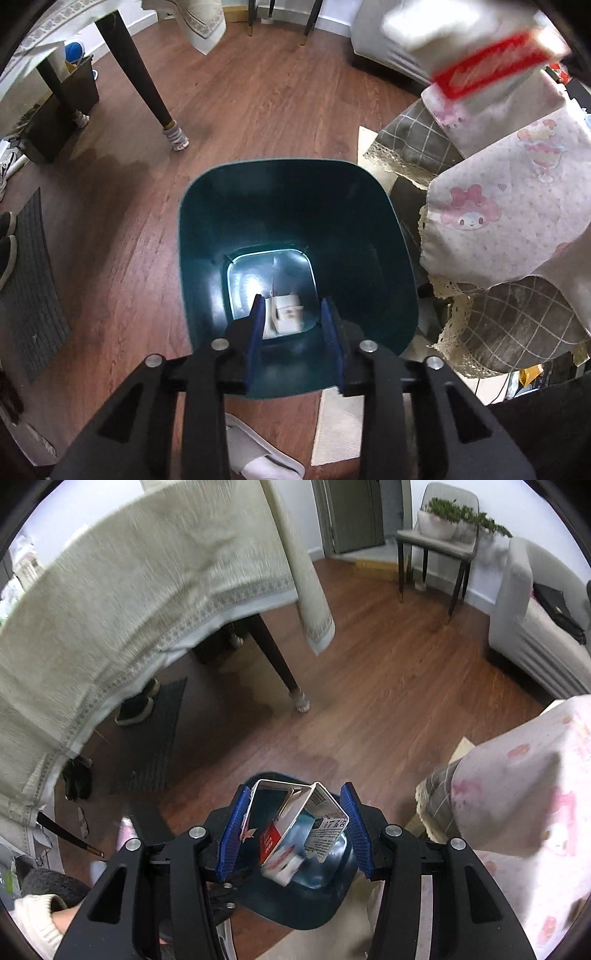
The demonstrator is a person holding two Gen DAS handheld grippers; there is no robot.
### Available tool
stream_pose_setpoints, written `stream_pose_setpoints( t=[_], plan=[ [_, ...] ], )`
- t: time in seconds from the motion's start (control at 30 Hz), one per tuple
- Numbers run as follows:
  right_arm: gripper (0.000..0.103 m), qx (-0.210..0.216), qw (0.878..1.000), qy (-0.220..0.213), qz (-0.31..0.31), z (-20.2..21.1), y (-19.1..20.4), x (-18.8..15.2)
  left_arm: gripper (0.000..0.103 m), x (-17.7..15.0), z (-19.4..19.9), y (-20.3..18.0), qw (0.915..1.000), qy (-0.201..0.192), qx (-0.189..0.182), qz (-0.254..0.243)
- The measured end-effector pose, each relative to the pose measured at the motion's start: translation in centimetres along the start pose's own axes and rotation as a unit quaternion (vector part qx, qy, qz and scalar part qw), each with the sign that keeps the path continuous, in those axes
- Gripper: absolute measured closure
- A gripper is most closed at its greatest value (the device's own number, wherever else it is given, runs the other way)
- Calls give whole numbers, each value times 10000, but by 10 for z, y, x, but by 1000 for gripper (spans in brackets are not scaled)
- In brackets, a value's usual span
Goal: Collect trash
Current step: 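Open the left tool to drop the white box into the bin, then lower the right tool into the bin and open it, releasing the box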
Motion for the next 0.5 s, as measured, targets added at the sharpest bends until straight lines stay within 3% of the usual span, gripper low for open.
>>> stream_pose_setpoints(
  t=[0.13, 0.5],
  plan=[
    [52, -33, 9999, 158, 0, -19, 6, -5, 62, 4, 17, 7, 9997, -219, -43, 45],
    [52, -172, 9974, 700, -25, -70, 7, -29, 60, 23, 85, 14, 9944, -1058, 32, 46]
  ],
)
Point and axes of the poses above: each gripper's, at about its wrist camera, not at the fingertips, and z roughly against the way its jaws point, y to its left, x to its top, the point moved 9 cm from there along -z, roughly the way its jaws point, and after that the axes turned 1 degree about -y, right-handed, at the moved point
